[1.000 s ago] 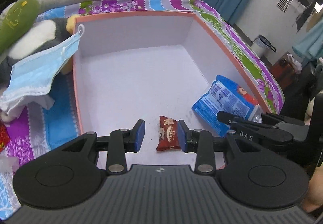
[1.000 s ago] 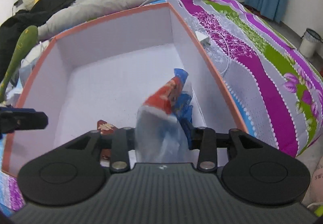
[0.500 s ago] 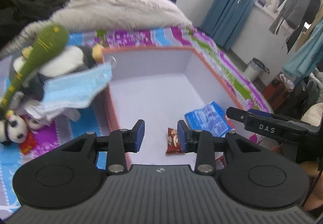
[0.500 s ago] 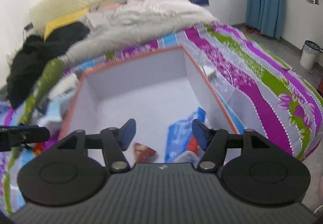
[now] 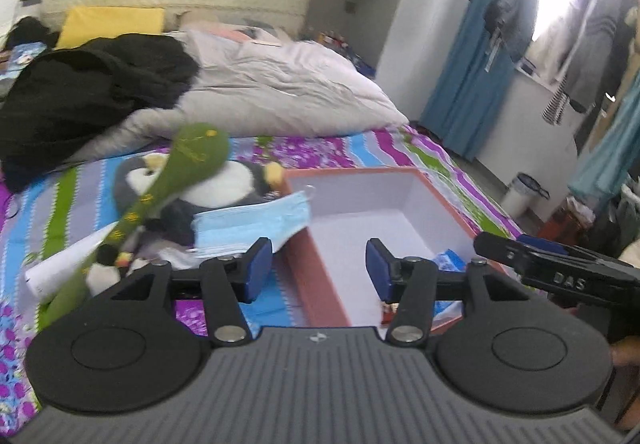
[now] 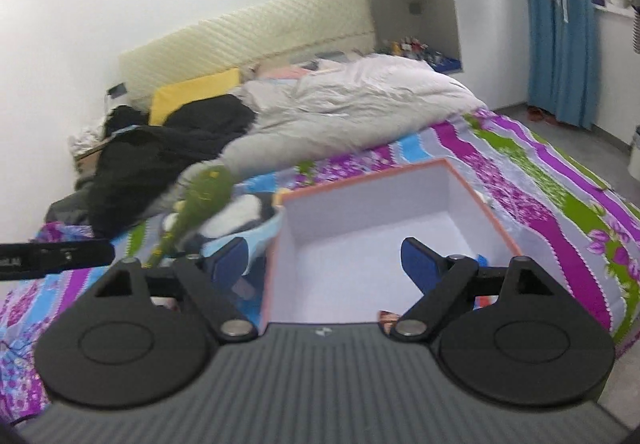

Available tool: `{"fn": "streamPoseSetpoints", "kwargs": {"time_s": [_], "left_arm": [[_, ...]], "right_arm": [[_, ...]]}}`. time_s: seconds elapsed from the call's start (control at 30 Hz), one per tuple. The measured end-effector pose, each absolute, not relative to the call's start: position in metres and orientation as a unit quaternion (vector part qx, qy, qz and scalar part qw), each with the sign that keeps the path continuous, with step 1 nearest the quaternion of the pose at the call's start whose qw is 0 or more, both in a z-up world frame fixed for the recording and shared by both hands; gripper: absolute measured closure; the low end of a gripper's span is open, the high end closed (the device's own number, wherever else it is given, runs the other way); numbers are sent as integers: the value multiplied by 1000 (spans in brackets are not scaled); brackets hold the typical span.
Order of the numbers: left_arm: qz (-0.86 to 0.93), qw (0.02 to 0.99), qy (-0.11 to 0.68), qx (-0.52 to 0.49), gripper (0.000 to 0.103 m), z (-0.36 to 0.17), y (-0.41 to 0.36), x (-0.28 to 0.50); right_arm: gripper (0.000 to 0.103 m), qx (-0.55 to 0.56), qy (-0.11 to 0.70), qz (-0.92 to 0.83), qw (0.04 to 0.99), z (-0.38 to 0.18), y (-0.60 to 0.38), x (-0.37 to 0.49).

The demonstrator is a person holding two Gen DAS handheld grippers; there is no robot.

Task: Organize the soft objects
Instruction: 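Withdraw both tools from the box back toward the pile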

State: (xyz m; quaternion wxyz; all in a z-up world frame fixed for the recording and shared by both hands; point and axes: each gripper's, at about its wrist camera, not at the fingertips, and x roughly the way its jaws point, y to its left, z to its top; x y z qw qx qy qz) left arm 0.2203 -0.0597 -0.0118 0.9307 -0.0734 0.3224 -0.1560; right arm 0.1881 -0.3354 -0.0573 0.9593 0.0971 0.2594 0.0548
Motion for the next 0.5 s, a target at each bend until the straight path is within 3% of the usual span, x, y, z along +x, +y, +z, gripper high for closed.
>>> {"fn": "streamPoseSetpoints", "kwargs": {"time_s": [0.5], "left_arm": [[-87, 938, 318, -108, 45, -32, 19, 168]], "right_arm": [[18, 91, 275, 111, 951, -71, -263, 164]]}}
